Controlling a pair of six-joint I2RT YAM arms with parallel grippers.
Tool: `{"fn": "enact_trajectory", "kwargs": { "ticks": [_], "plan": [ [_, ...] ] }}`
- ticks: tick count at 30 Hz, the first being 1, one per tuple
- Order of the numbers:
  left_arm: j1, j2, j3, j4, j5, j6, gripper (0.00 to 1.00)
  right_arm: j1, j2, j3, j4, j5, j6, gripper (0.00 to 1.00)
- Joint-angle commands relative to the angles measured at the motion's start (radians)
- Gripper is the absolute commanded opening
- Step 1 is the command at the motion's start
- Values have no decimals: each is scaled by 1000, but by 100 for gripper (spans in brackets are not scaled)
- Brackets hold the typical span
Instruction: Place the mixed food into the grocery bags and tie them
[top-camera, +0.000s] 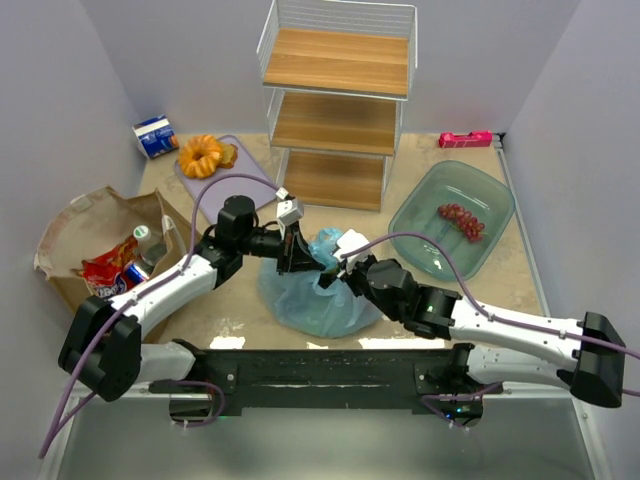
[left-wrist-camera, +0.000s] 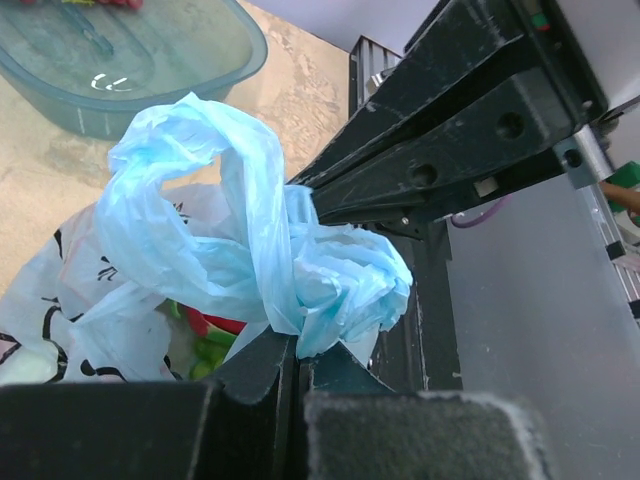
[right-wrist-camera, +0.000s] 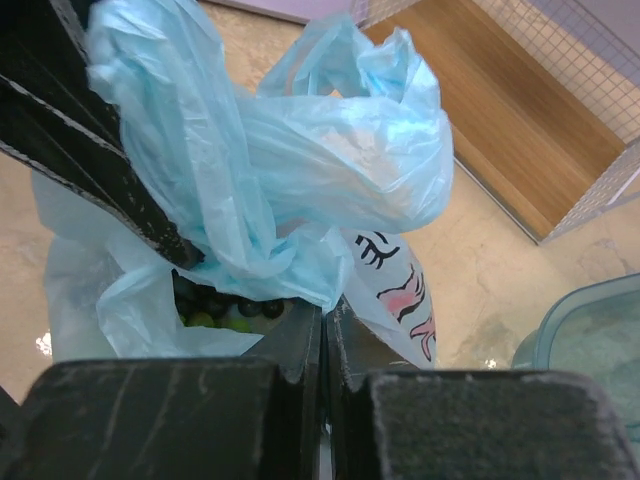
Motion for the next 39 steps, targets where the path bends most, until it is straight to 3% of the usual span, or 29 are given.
{"fn": "enact_trajectory", "kwargs": {
  "ticks": [1,5,7,8,9,12,16,20,28,29,37,39],
  "plan": [
    [2,3,3,51,126,-50,0,-37,29,17,24,82,10,0],
    [-3,-2,3,54,136,-52,0,-120,-28,17,-17,-30,38,0],
    [-1,-14,5,34,91,-38,0,-131,-83,39,-48,-163,39,7],
    [-3,-17,6,28,75,-35,0,-131,-98,49,-88,-205,38,17],
    [-1,-19,8,14,53,-25,0,-132,-129,71,-106,-243,68,39],
    [-1,-28,13,3,38,-12,0,-134,-173,94,-162,-344,113,69],
    [-1,-43,6,14,45,-9,0,-209,-232,103,-163,-450,185,85],
    [-1,-43,-3,43,85,-24,0,-304,-162,157,-133,-593,248,94],
    [-3,-60,-14,58,111,-20,0,-381,-9,210,5,-777,346,89],
    [-3,-60,-14,57,111,-20,0,-384,0,213,16,-788,347,81],
    [-6,-62,-14,57,100,-17,0,-393,4,192,102,-851,410,41],
    [-7,-63,-14,54,99,-14,0,-393,7,200,100,-830,426,19]
  ]
}}
